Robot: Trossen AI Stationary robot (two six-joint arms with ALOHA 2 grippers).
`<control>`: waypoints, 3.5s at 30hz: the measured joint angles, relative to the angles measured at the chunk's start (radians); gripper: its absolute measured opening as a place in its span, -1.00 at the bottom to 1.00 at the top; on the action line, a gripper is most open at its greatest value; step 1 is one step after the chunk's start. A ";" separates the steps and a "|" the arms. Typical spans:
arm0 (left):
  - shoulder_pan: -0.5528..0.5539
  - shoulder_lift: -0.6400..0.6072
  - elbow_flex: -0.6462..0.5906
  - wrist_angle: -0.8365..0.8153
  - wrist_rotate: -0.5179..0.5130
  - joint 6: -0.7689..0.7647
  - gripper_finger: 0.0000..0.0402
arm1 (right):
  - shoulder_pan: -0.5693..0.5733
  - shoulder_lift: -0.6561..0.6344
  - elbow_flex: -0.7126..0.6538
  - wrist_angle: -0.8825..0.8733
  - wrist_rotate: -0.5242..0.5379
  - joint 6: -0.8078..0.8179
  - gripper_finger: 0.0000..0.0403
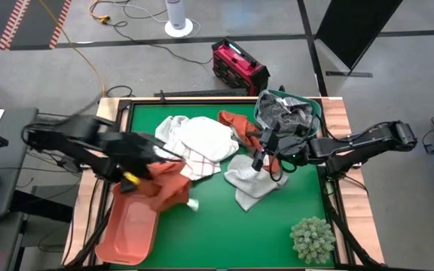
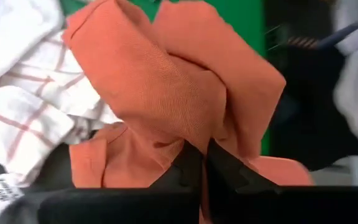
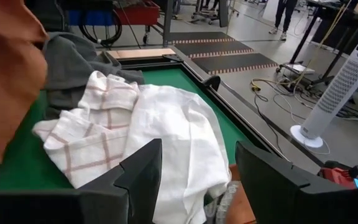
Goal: Sort towels by color in basket
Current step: Put the bottom orange towel into the orange bin, then put the gray towel into the orange bin
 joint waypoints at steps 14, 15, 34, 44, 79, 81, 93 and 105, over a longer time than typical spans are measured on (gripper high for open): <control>-0.250 -0.242 0.000 0.127 0.006 -0.217 -1.00 | -0.013 0.000 0.000 -0.066 0.000 0.039 0.17; -0.261 -0.241 0.000 0.077 0.015 -0.265 -1.00 | -0.014 0.000 0.000 -0.080 0.000 0.045 0.17; -0.361 -0.122 -0.390 -0.095 0.173 -0.501 -1.00 | -0.026 0.002 0.000 -0.130 -0.001 0.116 0.17; -0.401 0.130 -0.501 0.212 0.265 -0.491 -1.00 | -0.056 0.002 0.000 -0.124 -0.001 0.112 0.17; -0.382 0.279 -0.272 0.010 0.141 -0.396 0.08 | -0.075 0.002 -0.001 -0.122 -0.005 0.113 0.17; -0.360 0.251 -0.218 -0.007 0.032 -0.376 0.08 | -0.076 0.002 -0.001 -0.122 -0.005 0.113 0.17; 0.020 0.284 -0.212 -0.171 -0.403 -0.119 0.08 | -0.077 0.002 -0.001 -0.081 -0.006 0.090 0.17; 0.452 0.301 -0.407 -0.231 -0.227 0.244 0.08 | -0.061 0.002 -0.001 -0.098 -0.012 0.089 0.17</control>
